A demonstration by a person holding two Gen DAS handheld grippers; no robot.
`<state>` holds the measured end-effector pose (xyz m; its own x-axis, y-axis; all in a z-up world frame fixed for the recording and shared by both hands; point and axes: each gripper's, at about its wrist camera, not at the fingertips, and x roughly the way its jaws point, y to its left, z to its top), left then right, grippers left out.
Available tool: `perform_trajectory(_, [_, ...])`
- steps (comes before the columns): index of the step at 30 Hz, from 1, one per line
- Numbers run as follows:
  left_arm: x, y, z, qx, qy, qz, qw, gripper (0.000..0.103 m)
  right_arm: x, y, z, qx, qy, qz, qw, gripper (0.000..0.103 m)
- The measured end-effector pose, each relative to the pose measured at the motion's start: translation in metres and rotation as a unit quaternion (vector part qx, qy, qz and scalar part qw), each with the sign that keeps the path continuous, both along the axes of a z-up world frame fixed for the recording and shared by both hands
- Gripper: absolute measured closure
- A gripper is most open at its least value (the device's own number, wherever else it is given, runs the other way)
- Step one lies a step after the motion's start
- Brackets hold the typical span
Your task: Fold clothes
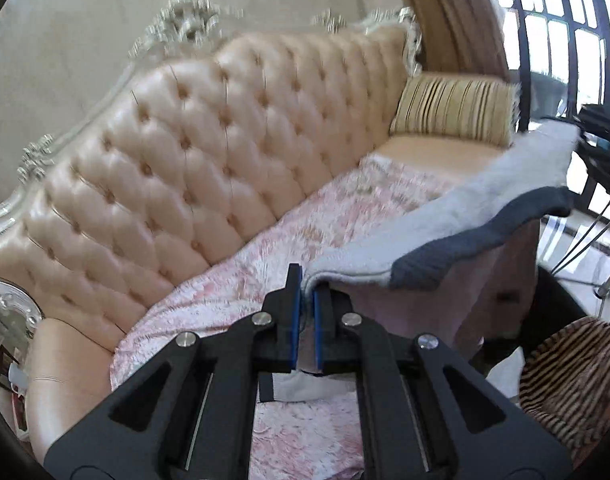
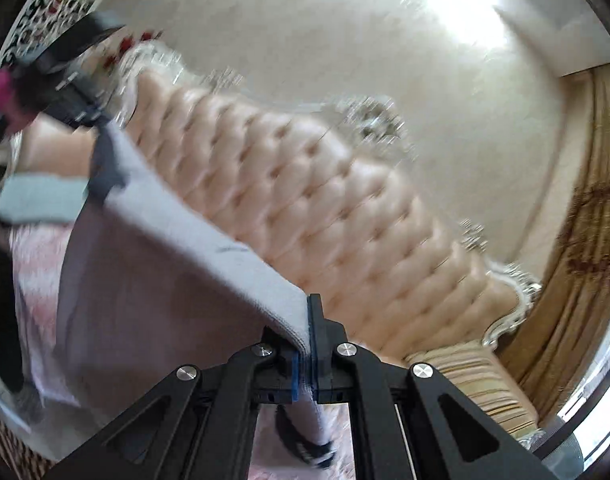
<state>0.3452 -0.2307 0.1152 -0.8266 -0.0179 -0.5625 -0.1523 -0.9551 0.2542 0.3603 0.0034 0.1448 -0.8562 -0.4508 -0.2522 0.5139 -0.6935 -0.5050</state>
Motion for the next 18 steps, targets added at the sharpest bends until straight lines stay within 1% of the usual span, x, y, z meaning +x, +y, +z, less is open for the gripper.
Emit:
perform_trajectory(2, [0.017,0.008,0.017,-0.006,0.015,-0.008,0.9998,0.096,0.009,0.005,0.019,0.0,0.018,-0.006,1.0,0.1])
perform_trajectory(5, [0.027,0.015,0.031,-0.012,0.026,-0.013,0.9995,0.096,0.015,0.013,0.04,0.001,0.039,-0.01,0.999,0.1])
perform_trajectory(9, [0.028,0.018,0.041,-0.019,0.038,-0.008,0.9991,0.096,0.018,0.017,0.06,0.007,0.064,-0.005,0.998,0.1])
perform_trajectory(11, [0.018,0.016,0.044,-0.016,0.034,-0.005,0.9993,0.096,0.015,0.015,0.063,0.014,0.066,0.0,0.998,0.1])
perform_trajectory(14, [-0.009,0.009,0.042,-0.009,0.014,-0.005,0.9999,0.096,-0.004,0.015,0.063,0.02,0.049,0.006,0.999,0.1])
perform_trajectory(16, [-0.033,0.005,0.03,-0.015,-0.007,-0.003,0.9999,0.096,-0.036,0.012,0.05,0.022,0.015,0.012,1.0,0.1])
perform_trajectory(18, [-0.069,0.0,0.009,-0.028,-0.026,0.005,0.9992,0.096,-0.068,0.007,0.034,0.03,-0.014,0.012,0.999,0.1])
